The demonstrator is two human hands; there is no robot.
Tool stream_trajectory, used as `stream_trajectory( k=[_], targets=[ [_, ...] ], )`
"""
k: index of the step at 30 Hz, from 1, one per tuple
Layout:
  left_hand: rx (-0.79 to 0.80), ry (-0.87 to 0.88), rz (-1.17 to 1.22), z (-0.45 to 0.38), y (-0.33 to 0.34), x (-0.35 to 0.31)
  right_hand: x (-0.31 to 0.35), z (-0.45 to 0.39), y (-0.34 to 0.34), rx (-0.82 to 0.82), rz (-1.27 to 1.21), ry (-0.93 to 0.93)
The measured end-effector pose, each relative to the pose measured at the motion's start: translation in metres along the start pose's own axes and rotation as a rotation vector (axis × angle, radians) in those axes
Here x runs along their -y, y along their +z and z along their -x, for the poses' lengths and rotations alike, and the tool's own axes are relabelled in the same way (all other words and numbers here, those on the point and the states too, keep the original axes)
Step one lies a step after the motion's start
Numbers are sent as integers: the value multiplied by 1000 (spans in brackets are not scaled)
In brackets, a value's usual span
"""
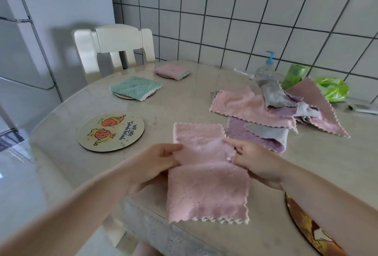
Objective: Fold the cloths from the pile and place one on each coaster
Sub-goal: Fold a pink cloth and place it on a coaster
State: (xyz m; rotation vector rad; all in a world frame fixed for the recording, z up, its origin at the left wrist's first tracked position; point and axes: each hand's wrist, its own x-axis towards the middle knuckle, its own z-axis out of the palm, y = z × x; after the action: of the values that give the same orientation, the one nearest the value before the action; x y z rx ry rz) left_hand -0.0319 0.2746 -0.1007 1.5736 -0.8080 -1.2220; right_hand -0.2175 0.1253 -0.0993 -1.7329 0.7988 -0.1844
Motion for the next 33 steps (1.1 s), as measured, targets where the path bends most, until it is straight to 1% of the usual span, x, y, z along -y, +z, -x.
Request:
stream_trajectory(
  k=[3,5,7,8,9,11,12,13,14,16,18,19,21,23,25,27,29,31,33],
  targets=[
    [-8,43,7,3,-8,4,-6,7,-1,14,-114,19],
    [32,114,-103,8,-17,14,-10,15,-4,64,-159,-4],
    [66,242,-355,13,-26,29,-13,25,-7,127,-153,-10],
    [42,318,-497,16,-28,35,-15,30,-8,149,-143,-10],
    [-17,424,-665,20,-30,40,-17,33,-10,173,-126,-13],
    [-193,684,-1098,23,-29,43,-19,37,-10,232,-109,-17],
    [-219,798,-1253,22,-28,46,-18,40,-8,251,-104,-25],
    [-193,883,-1352,20,-27,47,-18,40,-7,251,-92,-41],
    [-135,949,-1395,18,-28,49,-17,43,-6,240,-74,-49],
    [-15,1055,-1373,15,-26,51,-13,47,-3,217,-76,-52],
    [52,1109,-1290,14,-23,52,-11,52,-2,248,-147,3],
    [77,1114,-1223,15,-22,54,-13,53,-2,278,-188,25],
    [89,1038,-1010,17,-19,56,-14,56,-2,284,-303,63],
    [36,850,-778,21,-18,56,-18,57,-4,246,-412,112],
    [-105,716,-640,18,-15,54,-18,59,-3,217,-424,89],
    [-237,674,-556,11,-10,49,-16,55,-2,158,-238,-6],
    [-267,636,-472,3,-4,39,-11,48,1,39,-4,-112],
    [-297,620,-432,-7,-2,30,-7,33,0,-128,62,-194],
    [-320,638,-444,-17,-1,21,-7,16,-1,-314,42,-240]
  ],
)
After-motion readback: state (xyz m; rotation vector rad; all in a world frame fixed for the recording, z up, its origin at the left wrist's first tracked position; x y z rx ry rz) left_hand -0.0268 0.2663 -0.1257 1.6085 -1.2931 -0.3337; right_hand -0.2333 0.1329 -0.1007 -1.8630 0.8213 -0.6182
